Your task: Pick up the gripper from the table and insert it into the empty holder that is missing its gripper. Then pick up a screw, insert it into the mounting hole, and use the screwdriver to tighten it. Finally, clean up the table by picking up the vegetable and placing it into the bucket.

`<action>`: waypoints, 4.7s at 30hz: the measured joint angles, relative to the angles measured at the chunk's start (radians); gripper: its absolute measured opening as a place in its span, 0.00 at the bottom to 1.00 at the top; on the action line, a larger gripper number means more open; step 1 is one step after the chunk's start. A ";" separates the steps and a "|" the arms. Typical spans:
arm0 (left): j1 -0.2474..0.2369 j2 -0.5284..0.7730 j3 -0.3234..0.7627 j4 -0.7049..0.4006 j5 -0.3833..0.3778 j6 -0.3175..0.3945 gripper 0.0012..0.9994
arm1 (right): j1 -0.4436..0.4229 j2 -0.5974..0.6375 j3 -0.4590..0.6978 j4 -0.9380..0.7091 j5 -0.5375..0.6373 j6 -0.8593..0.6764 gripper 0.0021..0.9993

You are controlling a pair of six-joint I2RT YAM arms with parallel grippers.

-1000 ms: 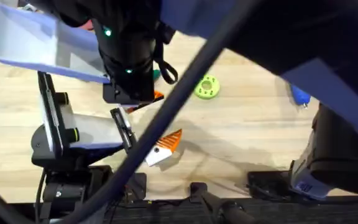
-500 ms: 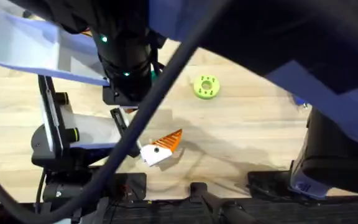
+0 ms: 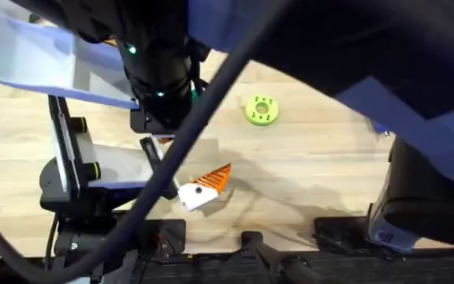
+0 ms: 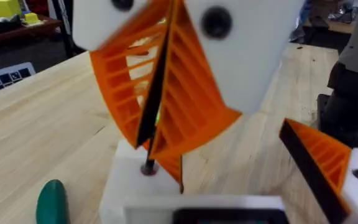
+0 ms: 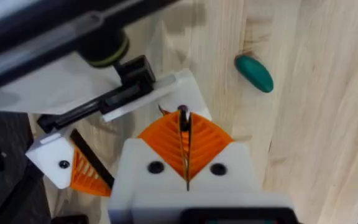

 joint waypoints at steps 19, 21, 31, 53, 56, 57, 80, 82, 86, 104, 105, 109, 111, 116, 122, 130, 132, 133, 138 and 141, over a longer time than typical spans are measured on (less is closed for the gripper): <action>0.000 0.001 0.000 -0.001 0.000 -0.007 0.99 | 0.000 0.042 0.002 0.004 0.000 0.000 0.00; 0.000 0.000 0.000 -0.001 0.000 -0.006 0.99 | 0.000 0.042 0.002 0.003 0.000 0.000 0.00; 0.000 0.000 0.000 -0.001 0.000 -0.005 0.99 | 0.000 0.042 0.003 0.003 0.000 0.000 0.00; 0.000 0.000 0.000 -0.001 0.006 -0.001 0.99 | -0.009 0.040 0.007 -0.016 0.021 0.039 0.99; 0.000 0.000 0.000 -0.001 0.006 0.000 0.99 | -0.012 0.032 0.007 -0.015 0.023 0.062 0.99; 0.000 0.000 0.000 -0.001 0.006 -0.001 0.99 | -0.016 0.025 0.007 -0.014 0.022 0.076 0.99; 0.000 0.000 0.000 -0.001 0.007 0.000 0.99 | -0.176 -0.374 -0.254 0.102 -0.004 0.453 0.99; 0.000 0.000 0.000 -0.001 0.007 0.000 0.99 | -0.210 -0.446 -0.368 0.155 -0.004 0.495 0.99; 0.000 0.000 0.000 -0.001 0.006 0.000 0.99 | -0.326 -0.599 -0.590 0.217 -0.004 0.594 0.99; 0.000 0.000 0.000 -0.001 0.007 0.000 0.99 | -1.097 -0.796 -1.119 0.320 -0.003 0.749 0.99; 0.000 0.000 0.000 -0.001 0.007 0.000 0.99 | -1.119 -0.787 -1.120 0.328 -0.003 0.749 0.99; 0.000 0.000 0.000 -0.001 0.007 0.000 0.99 | -1.180 -0.774 -1.121 0.364 -0.003 0.748 0.99; 0.000 0.000 0.000 -0.001 0.006 0.000 0.99 | -1.200 -0.772 -1.121 0.373 -0.003 0.748 0.99; 0.000 0.000 0.000 -0.001 0.007 0.000 0.99 | -1.213 -0.762 -1.121 0.385 -0.003 0.748 0.99; 0.000 0.000 0.000 -0.001 0.006 0.000 0.99 | -1.214 -0.734 -1.121 0.391 -0.003 0.747 0.99; 0.000 0.000 0.000 -0.001 0.006 0.000 0.99 | -1.214 -0.722 -1.121 0.393 -0.003 0.744 0.99; 0.000 0.000 0.000 -0.001 0.006 0.000 0.99 | -1.214 -0.722 -1.121 0.394 -0.003 0.744 0.99; 0.000 0.000 0.000 -0.001 0.007 0.000 0.99 | -1.214 -0.722 -1.121 0.394 -0.003 0.744 0.99; 0.000 0.000 0.000 -0.001 0.007 0.000 0.99 | -1.214 -0.722 -1.121 0.394 -0.003 0.744 0.99; 0.000 0.000 0.000 -0.001 0.007 -0.001 0.90 | -1.214 -0.722 -1.121 0.396 -0.003 0.743 0.99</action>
